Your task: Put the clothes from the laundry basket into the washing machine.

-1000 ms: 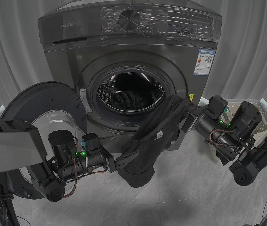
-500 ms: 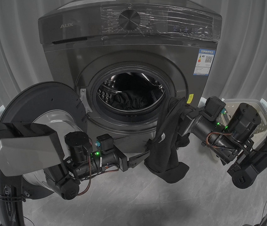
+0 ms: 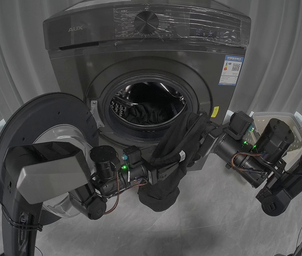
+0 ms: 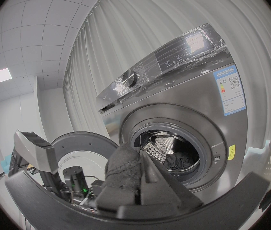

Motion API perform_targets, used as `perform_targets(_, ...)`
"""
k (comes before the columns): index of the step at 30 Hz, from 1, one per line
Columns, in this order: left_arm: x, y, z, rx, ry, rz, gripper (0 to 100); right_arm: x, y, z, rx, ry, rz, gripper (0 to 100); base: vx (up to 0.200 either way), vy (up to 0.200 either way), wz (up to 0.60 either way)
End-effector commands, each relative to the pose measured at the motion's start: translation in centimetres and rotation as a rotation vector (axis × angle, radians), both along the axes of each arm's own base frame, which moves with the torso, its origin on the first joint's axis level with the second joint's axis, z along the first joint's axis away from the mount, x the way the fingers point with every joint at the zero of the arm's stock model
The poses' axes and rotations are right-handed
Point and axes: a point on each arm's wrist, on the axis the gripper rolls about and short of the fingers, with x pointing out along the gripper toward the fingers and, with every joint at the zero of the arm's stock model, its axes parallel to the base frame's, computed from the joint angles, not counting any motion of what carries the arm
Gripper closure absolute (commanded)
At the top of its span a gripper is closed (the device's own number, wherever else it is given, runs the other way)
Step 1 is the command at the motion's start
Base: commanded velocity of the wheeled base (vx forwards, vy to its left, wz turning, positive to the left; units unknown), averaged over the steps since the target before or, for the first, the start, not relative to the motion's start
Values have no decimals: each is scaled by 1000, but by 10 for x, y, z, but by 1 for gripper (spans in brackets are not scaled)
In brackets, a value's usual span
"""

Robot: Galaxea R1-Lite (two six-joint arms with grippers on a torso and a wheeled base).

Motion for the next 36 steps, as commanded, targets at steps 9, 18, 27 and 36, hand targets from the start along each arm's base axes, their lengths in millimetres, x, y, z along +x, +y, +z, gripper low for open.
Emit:
perform_targets(9,22,-14,-24,14,-12,57,0,-13,13,-3,3,19,62,100,0,0,0)
perform_targets(18,21,-16,-22,6,-37,57,100,-10,11,-2,6,14,50,100,0,0,0)
perform_targets(27,-25,1,14,33,-30,-5,100,2,2,1,17,1,4,100,0,0,0)
perform_targets(36,-80,24,65,25,-77,-51,100,41,3,-17,5,11,-63,100,0,0,0)
